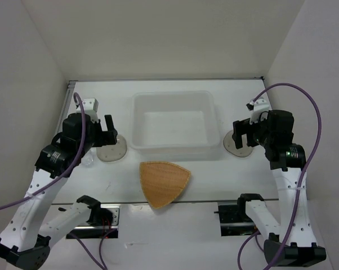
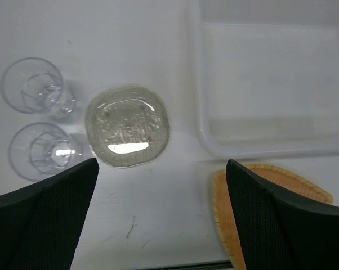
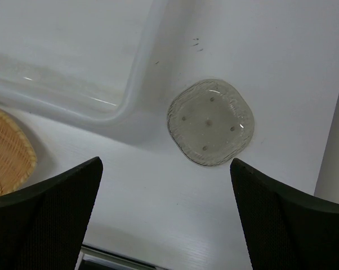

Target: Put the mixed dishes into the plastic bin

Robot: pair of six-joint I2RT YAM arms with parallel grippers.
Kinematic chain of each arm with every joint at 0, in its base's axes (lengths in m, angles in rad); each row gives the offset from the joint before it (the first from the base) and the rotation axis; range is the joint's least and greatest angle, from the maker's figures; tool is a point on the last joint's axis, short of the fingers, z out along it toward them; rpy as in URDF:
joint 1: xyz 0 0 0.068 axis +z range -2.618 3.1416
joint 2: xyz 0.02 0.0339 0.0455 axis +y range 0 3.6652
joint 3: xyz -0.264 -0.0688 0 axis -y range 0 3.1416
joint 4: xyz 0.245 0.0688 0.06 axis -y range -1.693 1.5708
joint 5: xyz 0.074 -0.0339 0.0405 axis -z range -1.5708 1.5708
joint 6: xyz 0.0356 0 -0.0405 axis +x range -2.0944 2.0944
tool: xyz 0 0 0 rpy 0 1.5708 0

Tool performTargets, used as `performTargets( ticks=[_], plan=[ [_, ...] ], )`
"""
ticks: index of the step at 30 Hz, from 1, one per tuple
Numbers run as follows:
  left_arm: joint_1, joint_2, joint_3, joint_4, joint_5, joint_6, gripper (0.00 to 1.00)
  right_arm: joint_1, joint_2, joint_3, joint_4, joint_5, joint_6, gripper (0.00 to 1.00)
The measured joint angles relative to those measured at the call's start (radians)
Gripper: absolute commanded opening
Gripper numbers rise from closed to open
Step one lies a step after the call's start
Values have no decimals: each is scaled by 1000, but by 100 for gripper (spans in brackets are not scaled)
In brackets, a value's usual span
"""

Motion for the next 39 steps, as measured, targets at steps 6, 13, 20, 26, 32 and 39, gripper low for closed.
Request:
performTargets(
  ticks=[6, 13, 20, 26, 32, 39],
  plan=[
    [0, -50, -101, 111, 289, -53, 100, 0, -6, 0, -7, 33, 10, 98],
    [-58, -30, -306, 250, 583, -296, 100, 0, -35, -16, 16, 48, 58, 98],
    [-131, -352, -572, 301, 639, -597, 100, 0, -7, -21, 39, 56, 88, 98],
    [-146, -616, -702, 294, 645, -789, 100, 0, 14, -31, 40, 59, 92, 98],
    [-146, -677, -824, 274, 649, -887, 100, -10, 19, -31, 41, 51, 88, 98],
    [-146, -601, -835, 247, 648, -902, 100, -40, 21, -31, 41, 43, 83, 98]
  ],
)
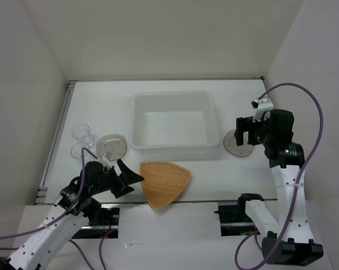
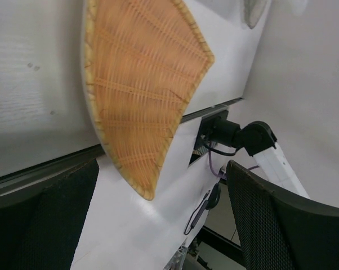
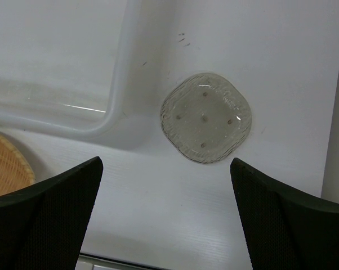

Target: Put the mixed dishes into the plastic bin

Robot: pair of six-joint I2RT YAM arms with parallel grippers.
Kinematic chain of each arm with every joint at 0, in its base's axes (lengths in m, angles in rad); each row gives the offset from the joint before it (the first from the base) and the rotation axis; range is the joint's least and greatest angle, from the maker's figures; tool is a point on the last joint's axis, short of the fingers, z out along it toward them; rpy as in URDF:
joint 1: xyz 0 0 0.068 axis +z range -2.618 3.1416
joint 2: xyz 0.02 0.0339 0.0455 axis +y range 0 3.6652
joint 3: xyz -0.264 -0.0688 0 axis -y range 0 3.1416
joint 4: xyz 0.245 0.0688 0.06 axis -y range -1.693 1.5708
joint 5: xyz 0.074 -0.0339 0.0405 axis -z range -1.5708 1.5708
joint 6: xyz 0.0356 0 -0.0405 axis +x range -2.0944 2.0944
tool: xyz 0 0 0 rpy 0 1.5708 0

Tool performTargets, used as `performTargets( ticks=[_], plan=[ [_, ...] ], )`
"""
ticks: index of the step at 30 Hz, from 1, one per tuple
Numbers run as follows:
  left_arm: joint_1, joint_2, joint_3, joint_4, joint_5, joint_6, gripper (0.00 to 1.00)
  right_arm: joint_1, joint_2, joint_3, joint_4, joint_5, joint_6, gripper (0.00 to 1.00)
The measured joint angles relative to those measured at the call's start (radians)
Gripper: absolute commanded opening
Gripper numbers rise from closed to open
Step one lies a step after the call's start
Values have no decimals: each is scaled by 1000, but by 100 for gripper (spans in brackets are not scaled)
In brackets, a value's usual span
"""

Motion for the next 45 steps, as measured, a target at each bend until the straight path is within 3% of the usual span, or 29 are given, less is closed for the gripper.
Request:
performTargets(
  ticks=[11, 22, 34, 38, 45],
  plan=[
    [-79, 148, -122, 78, -19, -11, 100, -20, -47, 0, 0, -18, -8, 98],
    [-112, 157, -205, 239, -49, -92, 100, -24, -46, 0, 0, -25, -21, 98],
    [-215, 574, -101, 460, -132, -107, 100, -24, -43, 0, 0, -40, -22, 98],
    [-224, 578, -101, 473, -160, -110, 86, -24, -43, 0, 0, -40, -22, 98],
    [-224, 578, -101, 492, -199, -108, 45, -24, -43, 0, 0, -40, -22, 98]
  ],
)
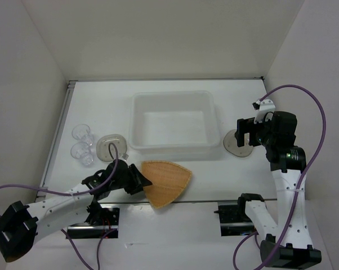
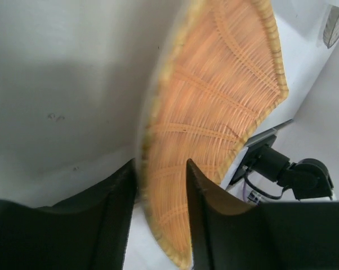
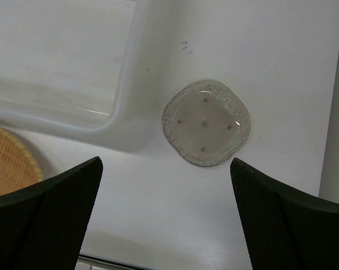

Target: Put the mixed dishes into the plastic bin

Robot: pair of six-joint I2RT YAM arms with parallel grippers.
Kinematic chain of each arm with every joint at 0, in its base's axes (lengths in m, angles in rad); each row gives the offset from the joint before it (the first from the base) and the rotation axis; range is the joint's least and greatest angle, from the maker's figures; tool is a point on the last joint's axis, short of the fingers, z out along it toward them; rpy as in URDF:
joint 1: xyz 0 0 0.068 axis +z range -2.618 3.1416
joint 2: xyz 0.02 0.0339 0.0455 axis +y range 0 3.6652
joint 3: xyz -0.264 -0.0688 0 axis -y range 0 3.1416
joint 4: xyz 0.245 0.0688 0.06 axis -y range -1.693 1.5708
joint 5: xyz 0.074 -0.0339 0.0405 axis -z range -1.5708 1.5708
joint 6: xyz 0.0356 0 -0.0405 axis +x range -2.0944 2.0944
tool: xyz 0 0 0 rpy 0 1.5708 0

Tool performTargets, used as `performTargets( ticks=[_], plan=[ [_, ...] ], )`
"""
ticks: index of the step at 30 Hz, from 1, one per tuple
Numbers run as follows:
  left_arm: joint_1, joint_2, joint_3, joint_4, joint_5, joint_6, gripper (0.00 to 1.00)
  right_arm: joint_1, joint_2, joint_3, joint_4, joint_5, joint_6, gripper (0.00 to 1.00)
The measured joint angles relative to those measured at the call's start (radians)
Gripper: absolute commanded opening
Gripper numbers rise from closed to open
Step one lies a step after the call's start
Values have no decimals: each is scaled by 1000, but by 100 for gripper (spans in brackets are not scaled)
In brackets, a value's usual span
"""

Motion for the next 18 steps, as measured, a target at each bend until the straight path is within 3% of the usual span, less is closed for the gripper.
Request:
performTargets(
  ticks=[4, 7, 18],
  plan=[
    [0, -16, 0, -8, -14, -3, 16, 0, 0, 0, 0, -1, 0, 98],
    [0, -69, -2, -20, -24, -4, 1, 0, 0, 0, 0, -5, 0, 98],
    [0, -94, 18, -103, -34, 0, 0, 0, 0, 0, 2, -7, 0, 98]
  ],
)
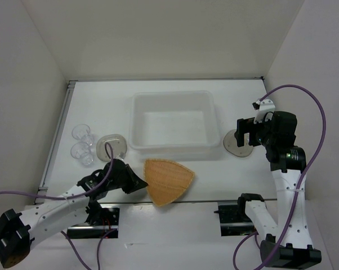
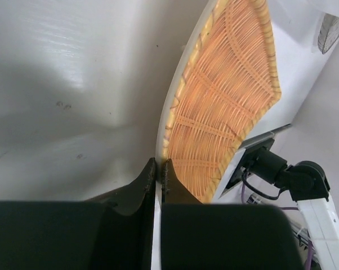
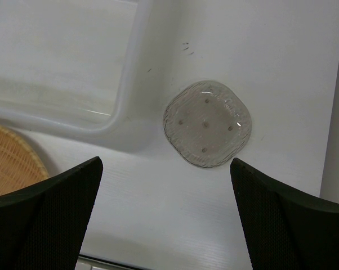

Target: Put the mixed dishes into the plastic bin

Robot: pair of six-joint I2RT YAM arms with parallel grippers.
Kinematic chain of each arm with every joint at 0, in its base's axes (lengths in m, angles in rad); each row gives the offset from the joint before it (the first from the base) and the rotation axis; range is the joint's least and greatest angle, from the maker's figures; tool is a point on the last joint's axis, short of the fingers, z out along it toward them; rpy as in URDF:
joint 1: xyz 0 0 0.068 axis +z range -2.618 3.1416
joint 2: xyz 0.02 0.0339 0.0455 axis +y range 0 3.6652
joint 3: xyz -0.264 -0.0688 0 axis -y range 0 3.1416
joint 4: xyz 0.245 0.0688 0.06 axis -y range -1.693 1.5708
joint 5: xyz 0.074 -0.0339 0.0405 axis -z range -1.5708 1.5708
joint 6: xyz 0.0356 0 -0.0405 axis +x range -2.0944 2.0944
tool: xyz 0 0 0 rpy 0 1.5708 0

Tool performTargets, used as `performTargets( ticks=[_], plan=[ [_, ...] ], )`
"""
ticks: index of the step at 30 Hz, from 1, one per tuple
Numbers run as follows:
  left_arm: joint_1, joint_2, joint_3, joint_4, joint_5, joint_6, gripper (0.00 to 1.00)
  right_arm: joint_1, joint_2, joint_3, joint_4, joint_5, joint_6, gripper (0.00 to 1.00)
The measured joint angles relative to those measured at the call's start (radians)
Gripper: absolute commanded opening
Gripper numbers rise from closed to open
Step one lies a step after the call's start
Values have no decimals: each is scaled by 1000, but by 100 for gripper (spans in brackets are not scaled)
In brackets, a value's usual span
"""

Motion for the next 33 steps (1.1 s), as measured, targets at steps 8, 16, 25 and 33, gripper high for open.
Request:
performTargets(
  ticks=[8, 16, 25, 33],
  plan=[
    [0, -71, 218, -209, 3, 33, 0, 0, 5, -4, 3, 0, 0, 98],
    [0, 48, 435, -327, 52, 112, 0, 0, 16, -16, 11, 0, 1, 98],
    [0, 139, 620, -412, 90, 189, 0, 0, 19, -16, 18, 0, 1, 98],
    [0, 220, 885, -472, 133, 264, 0, 0, 19, -16, 18, 0, 2, 98]
  ],
)
